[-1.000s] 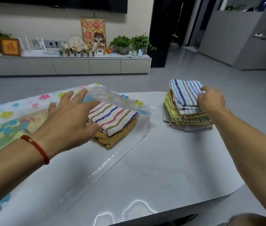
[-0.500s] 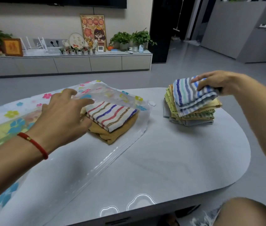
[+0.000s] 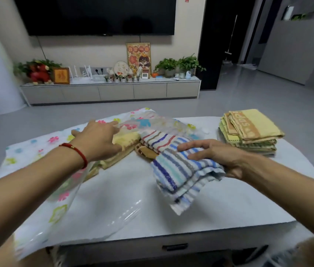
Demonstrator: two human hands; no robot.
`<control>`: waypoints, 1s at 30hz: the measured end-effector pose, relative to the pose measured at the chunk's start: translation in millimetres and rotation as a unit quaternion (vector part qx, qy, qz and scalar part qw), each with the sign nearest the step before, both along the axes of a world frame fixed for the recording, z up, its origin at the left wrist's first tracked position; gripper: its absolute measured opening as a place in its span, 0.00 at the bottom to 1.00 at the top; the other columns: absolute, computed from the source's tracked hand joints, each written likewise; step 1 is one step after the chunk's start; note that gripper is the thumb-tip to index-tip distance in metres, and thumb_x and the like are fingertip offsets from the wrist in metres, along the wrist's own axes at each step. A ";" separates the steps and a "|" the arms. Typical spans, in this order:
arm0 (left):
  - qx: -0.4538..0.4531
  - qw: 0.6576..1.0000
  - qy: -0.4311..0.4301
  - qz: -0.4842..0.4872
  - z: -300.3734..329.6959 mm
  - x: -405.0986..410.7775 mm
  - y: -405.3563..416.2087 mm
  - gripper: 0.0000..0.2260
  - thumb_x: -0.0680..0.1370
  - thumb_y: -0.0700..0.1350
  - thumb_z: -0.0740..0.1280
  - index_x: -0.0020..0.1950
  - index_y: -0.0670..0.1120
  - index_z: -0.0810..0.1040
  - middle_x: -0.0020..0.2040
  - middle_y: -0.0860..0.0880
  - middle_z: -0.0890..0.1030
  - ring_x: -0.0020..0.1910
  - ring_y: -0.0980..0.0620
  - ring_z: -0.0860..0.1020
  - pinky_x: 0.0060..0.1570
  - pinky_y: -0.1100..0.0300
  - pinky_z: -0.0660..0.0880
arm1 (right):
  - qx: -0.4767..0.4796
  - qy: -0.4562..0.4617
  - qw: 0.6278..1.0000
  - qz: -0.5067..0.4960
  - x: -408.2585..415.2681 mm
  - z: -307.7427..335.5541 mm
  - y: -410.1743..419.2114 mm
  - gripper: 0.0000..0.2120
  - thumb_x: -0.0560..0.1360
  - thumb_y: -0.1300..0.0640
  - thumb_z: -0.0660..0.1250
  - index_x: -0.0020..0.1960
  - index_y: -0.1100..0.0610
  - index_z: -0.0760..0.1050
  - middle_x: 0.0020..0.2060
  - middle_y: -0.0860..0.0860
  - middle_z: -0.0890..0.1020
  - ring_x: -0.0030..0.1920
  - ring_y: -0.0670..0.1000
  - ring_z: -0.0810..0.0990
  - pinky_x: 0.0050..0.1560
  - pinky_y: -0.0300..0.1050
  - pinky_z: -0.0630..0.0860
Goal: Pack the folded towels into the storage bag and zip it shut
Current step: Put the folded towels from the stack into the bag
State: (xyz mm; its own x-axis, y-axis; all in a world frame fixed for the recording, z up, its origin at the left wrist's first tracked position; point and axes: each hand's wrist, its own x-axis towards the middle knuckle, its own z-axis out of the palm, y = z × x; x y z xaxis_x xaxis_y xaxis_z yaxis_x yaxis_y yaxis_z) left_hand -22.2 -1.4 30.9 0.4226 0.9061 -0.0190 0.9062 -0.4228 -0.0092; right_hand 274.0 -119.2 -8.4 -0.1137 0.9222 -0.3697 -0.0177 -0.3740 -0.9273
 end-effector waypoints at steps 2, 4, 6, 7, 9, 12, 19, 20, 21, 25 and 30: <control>0.019 1.000 -0.012 -0.009 10.3 0.0 2.1 0.26 0.73 0.52 0.65 0.70 0.50 0.72 0.71 0.46 0.73 0.64 0.34 0.69 0.60 0.30 0.70 | 0.056 0.062 0.994 -0.066 -47.5 -20.2 21.3 0.16 0.79 0.70 0.66 0.61 0.57 0.83 0.55 0.58 0.87 0.46 0.55 0.87 0.45 0.49 0.86; 0.023 1.000 -0.004 -0.016 18.4 2.4 3.3 0.24 0.73 0.53 0.64 0.68 0.47 0.72 0.70 0.44 0.73 0.63 0.33 0.69 0.61 0.30 0.69 | 0.097 0.135 0.973 -0.161 -93.6 -44.9 43.3 0.18 0.78 0.71 0.65 0.63 0.58 0.81 0.55 0.59 0.86 0.49 0.56 0.87 0.51 0.50 0.85; 0.018 1.000 0.005 -0.016 21.0 5.2 3.4 0.23 0.73 0.52 0.64 0.67 0.47 0.72 0.71 0.44 0.73 0.64 0.33 0.68 0.62 0.29 0.67 | 0.089 0.104 0.969 -0.208 -129.8 -78.1 62.7 0.18 0.77 0.71 0.65 0.65 0.58 0.80 0.58 0.60 0.85 0.56 0.58 0.85 0.61 0.55 0.81; 0.019 1.000 0.006 -0.012 20.8 6.7 2.2 0.23 0.73 0.52 0.64 0.67 0.47 0.72 0.71 0.45 0.73 0.65 0.34 0.68 0.61 0.27 0.67 | 0.067 0.058 0.976 -0.198 -145.2 -94.4 68.4 0.18 0.78 0.70 0.65 0.65 0.58 0.79 0.59 0.60 0.83 0.59 0.60 0.84 0.63 0.58 0.80; 0.022 1.000 0.004 0.002 20.0 9.8 -1.7 0.21 0.74 0.52 0.65 0.66 0.48 0.72 0.70 0.48 0.73 0.65 0.36 0.66 0.57 0.24 0.66 | 0.004 -0.015 0.989 -0.148 -165.6 -119.8 73.3 0.18 0.78 0.68 0.64 0.65 0.56 0.77 0.60 0.60 0.80 0.56 0.62 0.85 0.56 0.58 0.84; 0.018 1.000 0.000 0.010 17.4 11.9 -5.2 0.22 0.74 0.51 0.65 0.67 0.49 0.72 0.72 0.51 0.71 0.70 0.37 0.62 0.59 0.21 0.63 | -0.006 -0.086 0.987 -0.138 -177.7 -138.3 79.7 0.16 0.78 0.63 0.65 0.64 0.55 0.78 0.61 0.58 0.79 0.48 0.54 0.85 0.45 0.50 0.86; 0.025 1.000 -0.005 -0.002 11.7 4.9 -1.5 0.25 0.74 0.51 0.65 0.72 0.50 0.70 0.78 0.55 0.62 0.76 0.35 0.55 0.61 0.19 0.57 | 0.031 -0.199 0.972 -0.123 -181.5 -133.1 82.0 0.14 0.80 0.55 0.64 0.65 0.53 0.75 0.65 0.56 0.80 0.58 0.54 0.79 0.61 0.49 0.79; 0.028 1.000 -0.004 -0.005 9.9 3.7 -0.6 0.25 0.74 0.51 0.65 0.72 0.51 0.70 0.79 0.56 0.61 0.76 0.35 0.54 0.61 0.19 0.58 | 0.042 -0.246 0.963 -0.102 -181.9 -132.1 79.7 0.15 0.81 0.53 0.62 0.67 0.52 0.73 0.64 0.56 0.80 0.59 0.56 0.79 0.61 0.50 0.78; 0.033 0.999 -0.003 -0.007 8.5 2.9 0.2 0.26 0.74 0.51 0.65 0.72 0.51 0.69 0.79 0.57 0.59 0.76 0.35 0.53 0.61 0.20 0.58 | 0.056 -0.324 0.941 -0.081 -182.8 -131.8 77.2 0.17 0.82 0.49 0.60 0.70 0.51 0.71 0.64 0.56 0.79 0.60 0.58 0.79 0.60 0.51 0.77; 0.050 0.999 -0.009 -0.011 3.7 5.7 0.9 0.26 0.74 0.51 0.64 0.72 0.52 0.69 0.80 0.57 0.57 0.77 0.34 0.49 0.62 0.20 0.57 | 0.143 -0.521 0.840 -0.055 -191.8 -132.7 64.2 0.20 0.83 0.43 0.54 0.72 0.48 0.67 0.64 0.57 0.73 0.60 0.61 0.76 0.55 0.54 0.73; 0.067 0.997 -0.006 -0.037 -5.4 19.9 -1.5 0.25 0.74 0.53 0.64 0.73 0.58 0.69 0.81 0.54 0.50 0.77 0.31 0.40 0.64 0.20 0.52 | 0.134 -0.415 0.893 0.110 -153.0 -125.9 62.9 0.22 0.84 0.45 0.56 0.74 0.53 0.71 0.68 0.57 0.69 0.63 0.58 0.75 0.66 0.50 0.73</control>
State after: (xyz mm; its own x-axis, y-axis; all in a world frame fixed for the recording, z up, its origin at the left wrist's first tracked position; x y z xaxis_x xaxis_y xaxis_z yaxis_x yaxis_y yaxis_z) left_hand -2.4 -2.9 25.5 0.4870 0.8669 0.1063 0.8734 -0.4833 -0.0601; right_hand 121.0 -56.3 -134.3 -0.0929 0.9790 -0.1813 0.7637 -0.0467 -0.6439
